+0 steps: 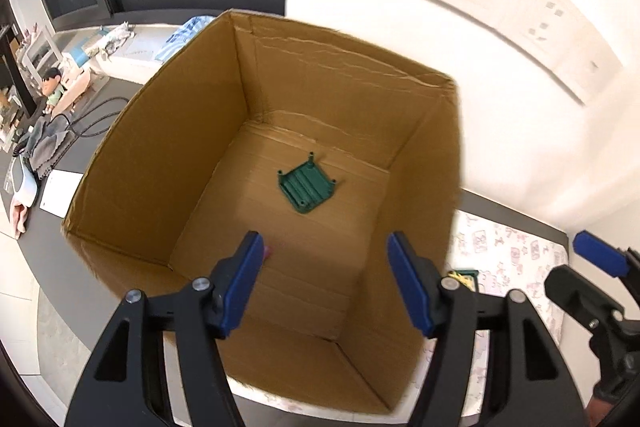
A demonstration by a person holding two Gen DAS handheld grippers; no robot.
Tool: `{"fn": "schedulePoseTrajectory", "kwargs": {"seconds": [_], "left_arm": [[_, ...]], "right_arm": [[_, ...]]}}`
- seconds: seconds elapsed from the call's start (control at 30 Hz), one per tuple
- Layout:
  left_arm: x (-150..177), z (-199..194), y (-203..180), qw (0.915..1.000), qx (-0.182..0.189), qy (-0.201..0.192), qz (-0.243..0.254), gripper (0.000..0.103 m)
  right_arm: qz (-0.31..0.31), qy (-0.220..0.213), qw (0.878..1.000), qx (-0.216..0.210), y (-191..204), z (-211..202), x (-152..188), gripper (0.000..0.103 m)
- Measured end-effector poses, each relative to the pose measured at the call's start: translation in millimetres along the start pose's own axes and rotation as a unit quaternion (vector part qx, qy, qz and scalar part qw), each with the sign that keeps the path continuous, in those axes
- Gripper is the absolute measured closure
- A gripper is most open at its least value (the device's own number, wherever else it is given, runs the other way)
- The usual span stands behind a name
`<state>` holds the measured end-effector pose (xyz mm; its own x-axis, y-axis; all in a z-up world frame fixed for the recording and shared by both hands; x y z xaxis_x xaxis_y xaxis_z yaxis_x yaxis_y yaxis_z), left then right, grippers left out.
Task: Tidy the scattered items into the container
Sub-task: 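Open the right gripper dropping the stool while the left releases the tube into the box, then move both grippers back toward the remaining items on the sheet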
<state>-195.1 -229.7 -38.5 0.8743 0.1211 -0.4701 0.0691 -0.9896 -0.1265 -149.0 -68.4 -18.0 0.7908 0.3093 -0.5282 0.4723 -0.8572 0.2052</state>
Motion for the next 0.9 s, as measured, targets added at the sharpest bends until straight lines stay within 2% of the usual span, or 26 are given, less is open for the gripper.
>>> {"fn": "schedulePoseTrajectory", "kwargs": {"seconds": [0.33,0.43,0.73,0.9], "left_arm": [[18,-46,-77,0.9986,-0.001,-0.025,0.046,0.040],[25,-50,-102,0.9982,0.012,-0.027,0.052,0.040],[52,-40,-180,0.9962,0.006,-0.011,0.086,0.040],[67,-30,-207,0.9962,-0.006,-0.001,0.087,0.040]], "right_arm": [[0.070,-0.033,0.997,0.006,-84,-61,43,0.023],[0.087,-0.035,0.996,0.008,-104,-68,53,0.023],[0.141,-0.038,0.989,-0.002,-173,-82,89,0.023],[0.153,-0.032,0.987,-0.020,-197,-79,106,0.023]]}}
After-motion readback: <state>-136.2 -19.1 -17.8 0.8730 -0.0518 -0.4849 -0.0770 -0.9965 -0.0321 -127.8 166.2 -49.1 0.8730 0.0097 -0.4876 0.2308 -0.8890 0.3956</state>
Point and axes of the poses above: each gripper's, at about its wrist camera, not at the fingertips, and z roughly the way its jaws point, y to its left, x to its underside, the point moved 2 cm from there along z, roughly the way its jaws point, and after that the axes turned 3 degrees about -y, right-handed, at the moved point
